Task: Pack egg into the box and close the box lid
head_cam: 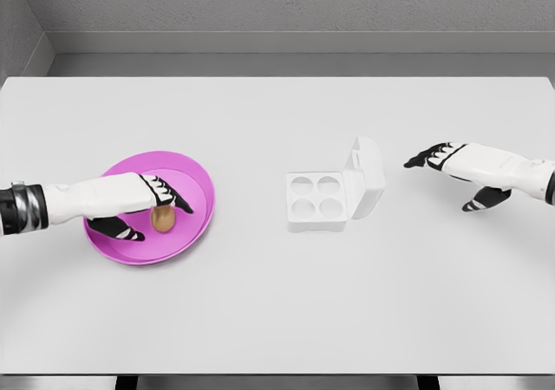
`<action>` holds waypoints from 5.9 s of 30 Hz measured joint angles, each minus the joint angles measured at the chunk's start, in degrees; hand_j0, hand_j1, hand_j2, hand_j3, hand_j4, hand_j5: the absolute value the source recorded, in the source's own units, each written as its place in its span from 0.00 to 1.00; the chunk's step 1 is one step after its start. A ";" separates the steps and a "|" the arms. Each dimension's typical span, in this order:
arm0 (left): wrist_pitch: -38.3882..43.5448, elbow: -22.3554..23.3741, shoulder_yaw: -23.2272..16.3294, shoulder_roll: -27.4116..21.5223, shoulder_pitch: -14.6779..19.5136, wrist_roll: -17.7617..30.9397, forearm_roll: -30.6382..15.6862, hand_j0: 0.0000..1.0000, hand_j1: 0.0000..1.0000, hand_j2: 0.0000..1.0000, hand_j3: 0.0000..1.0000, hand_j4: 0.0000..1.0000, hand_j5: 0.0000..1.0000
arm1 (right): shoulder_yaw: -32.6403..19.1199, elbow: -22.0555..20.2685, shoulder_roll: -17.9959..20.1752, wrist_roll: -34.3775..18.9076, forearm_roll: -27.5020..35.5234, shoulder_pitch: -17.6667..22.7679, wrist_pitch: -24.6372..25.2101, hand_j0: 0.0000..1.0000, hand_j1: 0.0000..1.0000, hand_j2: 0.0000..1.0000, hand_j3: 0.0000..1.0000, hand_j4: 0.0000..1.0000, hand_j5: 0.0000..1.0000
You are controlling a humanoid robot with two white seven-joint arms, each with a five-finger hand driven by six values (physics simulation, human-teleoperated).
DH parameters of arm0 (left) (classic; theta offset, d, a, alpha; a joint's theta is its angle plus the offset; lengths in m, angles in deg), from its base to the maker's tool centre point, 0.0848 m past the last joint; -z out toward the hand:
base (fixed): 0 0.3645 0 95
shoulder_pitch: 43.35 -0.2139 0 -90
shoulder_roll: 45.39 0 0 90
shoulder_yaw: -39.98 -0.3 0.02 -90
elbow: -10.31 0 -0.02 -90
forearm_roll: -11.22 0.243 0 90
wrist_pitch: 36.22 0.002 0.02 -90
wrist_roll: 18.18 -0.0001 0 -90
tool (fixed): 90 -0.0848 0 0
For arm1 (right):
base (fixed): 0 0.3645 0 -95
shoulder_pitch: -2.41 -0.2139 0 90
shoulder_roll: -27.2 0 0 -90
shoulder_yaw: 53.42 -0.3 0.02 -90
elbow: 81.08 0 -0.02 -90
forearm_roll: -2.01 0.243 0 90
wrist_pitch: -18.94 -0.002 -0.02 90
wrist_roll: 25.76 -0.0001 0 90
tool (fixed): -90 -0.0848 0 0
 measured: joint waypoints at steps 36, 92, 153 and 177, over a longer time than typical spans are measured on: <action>0.00 3.70 -1.22 2.72 1.85 0.00 1.81 0.64 0.64 0.64 0.64 0.64 0.64 | 0.28 -0.15 -0.58 0.04 0.05 -0.44 0.00 1.00 1.00 1.00 1.00 1.00 1.00; -0.03 1.76 1.66 7.91 4.57 0.04 1.05 0.32 0.32 0.32 0.32 0.32 0.32 | 0.19 -0.25 -0.27 0.13 0.34 -0.35 0.00 1.00 1.00 1.00 1.00 1.00 1.00; -0.03 12.54 0.96 37.68 9.84 0.03 15.47 0.51 0.51 0.51 0.51 0.51 0.51 | 0.19 -0.34 -0.28 0.30 0.34 -0.35 0.00 1.00 1.00 1.00 1.00 1.00 1.00; -0.07 9.91 4.58 34.68 8.00 0.02 15.02 1.00 1.00 1.00 1.00 1.00 1.00 | 0.19 -0.34 -0.27 0.30 0.41 -0.35 0.00 1.00 1.00 1.00 1.00 1.00 1.00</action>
